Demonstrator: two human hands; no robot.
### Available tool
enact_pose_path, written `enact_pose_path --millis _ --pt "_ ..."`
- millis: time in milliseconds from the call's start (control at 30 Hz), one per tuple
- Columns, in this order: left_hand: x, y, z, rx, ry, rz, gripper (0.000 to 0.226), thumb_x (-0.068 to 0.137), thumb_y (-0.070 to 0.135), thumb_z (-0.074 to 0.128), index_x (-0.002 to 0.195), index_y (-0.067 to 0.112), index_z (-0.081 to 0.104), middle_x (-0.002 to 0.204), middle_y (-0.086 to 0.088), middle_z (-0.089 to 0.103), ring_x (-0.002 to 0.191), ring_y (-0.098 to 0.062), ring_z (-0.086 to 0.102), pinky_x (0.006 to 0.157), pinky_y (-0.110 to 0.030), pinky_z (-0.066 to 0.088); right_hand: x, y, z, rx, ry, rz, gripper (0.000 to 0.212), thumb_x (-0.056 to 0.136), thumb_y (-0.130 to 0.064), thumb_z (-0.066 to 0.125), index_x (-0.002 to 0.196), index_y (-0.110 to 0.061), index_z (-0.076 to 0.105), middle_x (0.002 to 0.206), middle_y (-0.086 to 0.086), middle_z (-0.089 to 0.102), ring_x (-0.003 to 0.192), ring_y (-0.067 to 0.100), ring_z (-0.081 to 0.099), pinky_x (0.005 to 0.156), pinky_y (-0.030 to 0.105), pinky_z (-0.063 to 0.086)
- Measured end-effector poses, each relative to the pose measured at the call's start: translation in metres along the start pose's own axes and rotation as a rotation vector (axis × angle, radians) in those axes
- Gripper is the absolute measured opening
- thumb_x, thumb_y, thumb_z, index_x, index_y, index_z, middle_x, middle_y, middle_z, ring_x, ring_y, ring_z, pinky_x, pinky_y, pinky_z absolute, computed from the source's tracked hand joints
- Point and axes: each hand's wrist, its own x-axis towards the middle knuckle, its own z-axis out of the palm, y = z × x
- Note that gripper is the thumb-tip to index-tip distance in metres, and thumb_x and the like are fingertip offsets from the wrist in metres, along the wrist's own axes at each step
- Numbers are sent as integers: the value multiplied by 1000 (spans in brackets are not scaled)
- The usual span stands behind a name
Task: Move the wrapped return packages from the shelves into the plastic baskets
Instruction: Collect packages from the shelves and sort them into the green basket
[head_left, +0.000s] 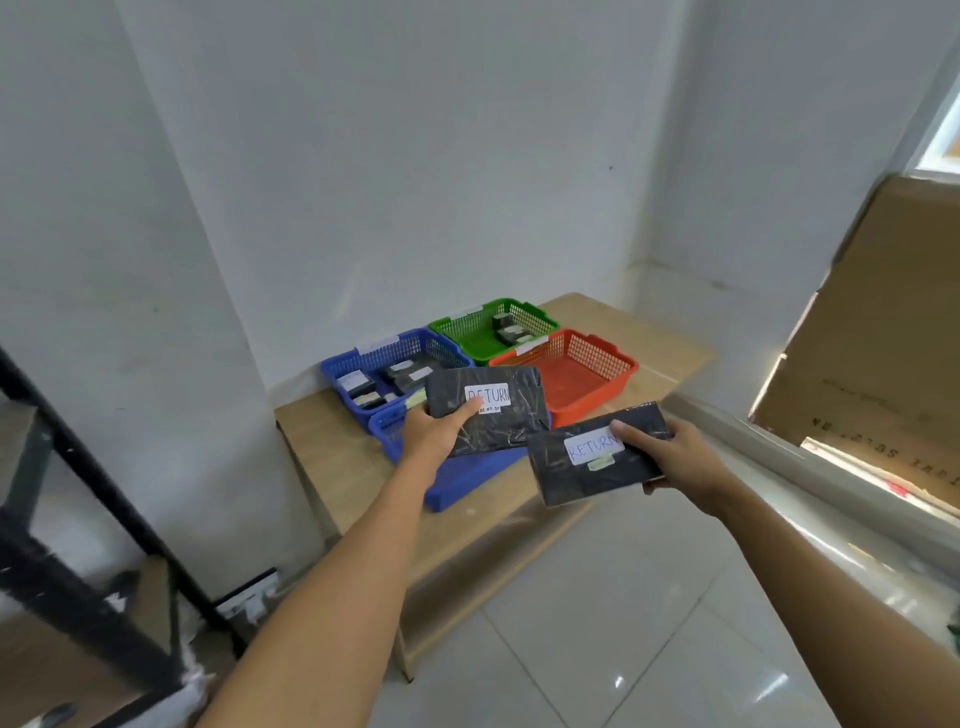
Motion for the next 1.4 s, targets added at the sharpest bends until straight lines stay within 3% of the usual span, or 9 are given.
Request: enact_pose_path --millis 200,333,500,633,833,1033,1200,1333,1400 --pt "72 6 86 -37 185 -55 50 74 46 87 113 18 72 105 1 74 98 -19 67 82 -34 52 142 2 -84 -14 -106 -30 60 67 -57 89 105 -14 75 97 15 79 88 40 75 76 59 59" --pt "114 23 126 -69 241 -70 36 77 42 87 103 25 70 100 4 72 95 -15 66 78 -30 48 224 -9 -120 -50 -131 -29 43 79 -47 83 103 -13 73 91 12 79 73 24 73 58 37 55" --pt "183 30 158 -84 348 -81 25 76 41 87 87 32 66 93 7 72 88 -9 66 75 -28 49 326 -6 -128 -8 -249 -32 34 84 -40 81 105 -15 72 85 4 79 69 16 74 59 32 55" --pt "258 22 178 -113 391 -90 27 76 40 87 84 33 63 89 10 70 84 -7 65 79 -30 50 415 4 -118 11 -331 -6 36 84 -33 82 109 -8 74 98 15 79 85 31 77 79 46 61" --pt "385 13 190 -138 435 -145 24 76 38 88 86 30 67 91 6 72 85 -10 67 75 -25 51 550 6 -82 51 -401 69 45 80 -32 84 112 -3 71 101 21 77 90 38 76 85 48 61" --pt "483 8 191 -158 472 -222 34 75 33 89 103 18 74 95 2 76 87 -11 71 73 -23 54 653 8 -48 42 -497 165 41 82 -30 83 113 -7 69 102 16 79 94 36 76 89 50 60" --pt "534 1 189 -159 513 -263 27 76 32 88 97 24 73 98 0 78 93 -16 73 80 -28 57 715 33 -14 24 -558 226 52 75 -31 87 116 -5 70 104 14 79 93 32 77 73 37 62" --pt "562 -4 181 -176 583 -272 30 75 35 89 97 26 70 99 0 78 94 -18 74 88 -36 58 758 55 26 -13 -609 268 65 64 -39 92 116 -9 68 105 10 79 94 28 77 87 47 62" --pt "569 -4 180 -190 625 -271 30 75 37 88 96 27 70 98 3 78 93 -15 74 85 -33 57 771 61 47 -62 -630 274 72 61 -46 92 118 -12 66 110 8 77 94 23 77 86 43 63"
